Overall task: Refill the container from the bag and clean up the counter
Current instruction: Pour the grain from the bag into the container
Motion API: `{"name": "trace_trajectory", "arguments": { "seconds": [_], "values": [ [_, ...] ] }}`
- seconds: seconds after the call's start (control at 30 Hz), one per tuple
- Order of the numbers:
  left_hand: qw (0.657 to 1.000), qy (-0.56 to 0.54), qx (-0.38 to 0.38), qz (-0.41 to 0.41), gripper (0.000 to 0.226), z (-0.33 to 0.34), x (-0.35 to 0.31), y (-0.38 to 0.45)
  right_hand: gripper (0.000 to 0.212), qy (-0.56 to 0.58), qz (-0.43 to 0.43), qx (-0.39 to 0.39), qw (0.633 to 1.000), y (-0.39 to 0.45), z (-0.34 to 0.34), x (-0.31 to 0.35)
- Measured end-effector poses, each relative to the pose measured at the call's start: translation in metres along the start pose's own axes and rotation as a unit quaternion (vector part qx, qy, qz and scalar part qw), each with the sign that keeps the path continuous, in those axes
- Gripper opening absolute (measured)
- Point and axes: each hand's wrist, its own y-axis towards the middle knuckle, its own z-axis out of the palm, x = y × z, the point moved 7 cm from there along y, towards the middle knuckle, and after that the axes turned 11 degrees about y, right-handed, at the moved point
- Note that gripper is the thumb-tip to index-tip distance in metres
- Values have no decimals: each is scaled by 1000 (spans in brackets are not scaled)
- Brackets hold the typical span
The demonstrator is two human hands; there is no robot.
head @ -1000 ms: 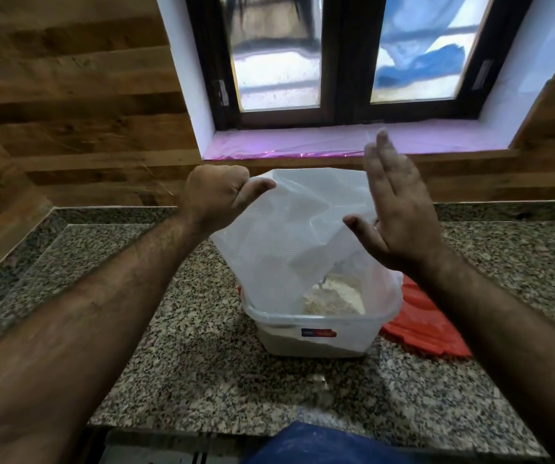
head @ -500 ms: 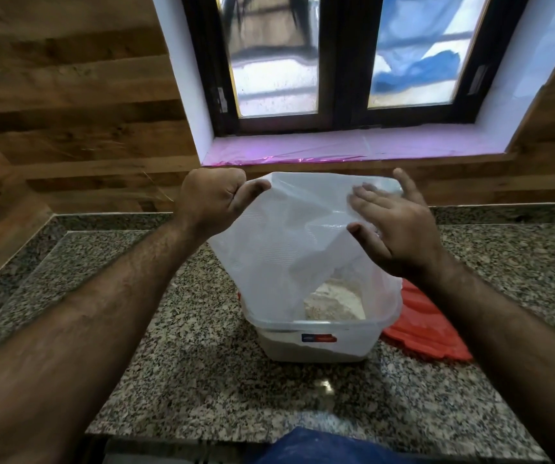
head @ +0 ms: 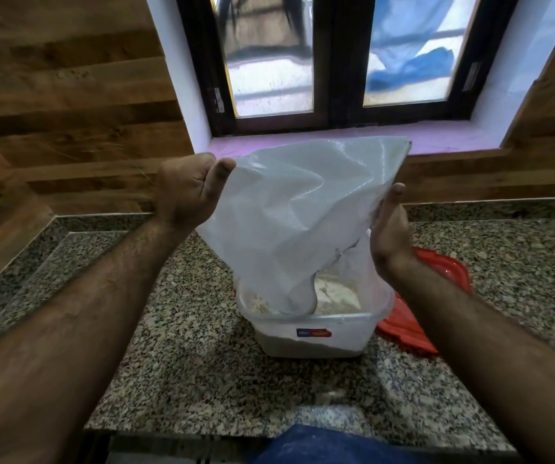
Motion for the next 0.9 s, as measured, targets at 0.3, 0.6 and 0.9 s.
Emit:
{"name": "trace_trajectory", "arguments": {
  "seconds": [0.3, 0.6, 0.9],
  "values": [
    [982, 177, -9, 68, 73, -1, 9, -13, 87, 8, -24, -114, 993, 11, 9, -8],
    [981, 169, 92, -23, 81, 0, -4, -12, 71, -2, 8, -139, 990, 10, 7, -13],
    [953, 204, 218, 44, 91, 33, -62, -7, 67, -8, 45, -128, 991, 0, 17, -1]
  ]
}}
